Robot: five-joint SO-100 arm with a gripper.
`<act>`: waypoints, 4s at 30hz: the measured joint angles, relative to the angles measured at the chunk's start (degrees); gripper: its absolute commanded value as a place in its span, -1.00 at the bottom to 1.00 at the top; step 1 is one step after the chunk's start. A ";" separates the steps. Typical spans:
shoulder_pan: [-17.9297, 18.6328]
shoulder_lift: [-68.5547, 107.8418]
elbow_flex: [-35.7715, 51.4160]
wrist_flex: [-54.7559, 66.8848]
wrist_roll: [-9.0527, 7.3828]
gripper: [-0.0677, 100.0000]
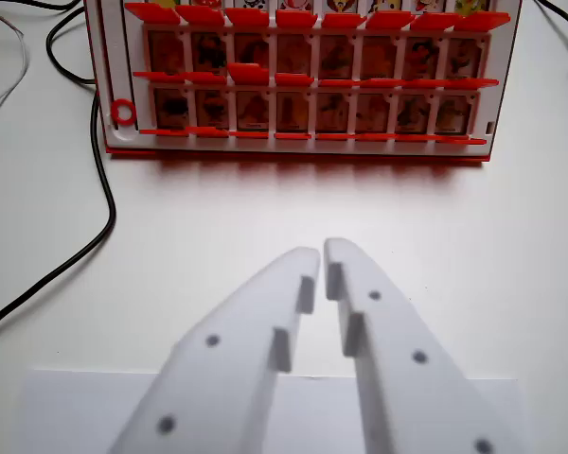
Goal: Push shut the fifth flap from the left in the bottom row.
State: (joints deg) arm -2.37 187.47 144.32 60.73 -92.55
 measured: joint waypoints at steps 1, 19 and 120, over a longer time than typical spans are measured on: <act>0.00 0.00 0.00 0.00 0.00 -1.00; 0.00 0.00 0.00 0.00 0.00 -1.00; 4.22 -84.64 1.23 -70.84 -3.43 -1.00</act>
State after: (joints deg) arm 1.85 102.83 145.55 -10.11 -95.98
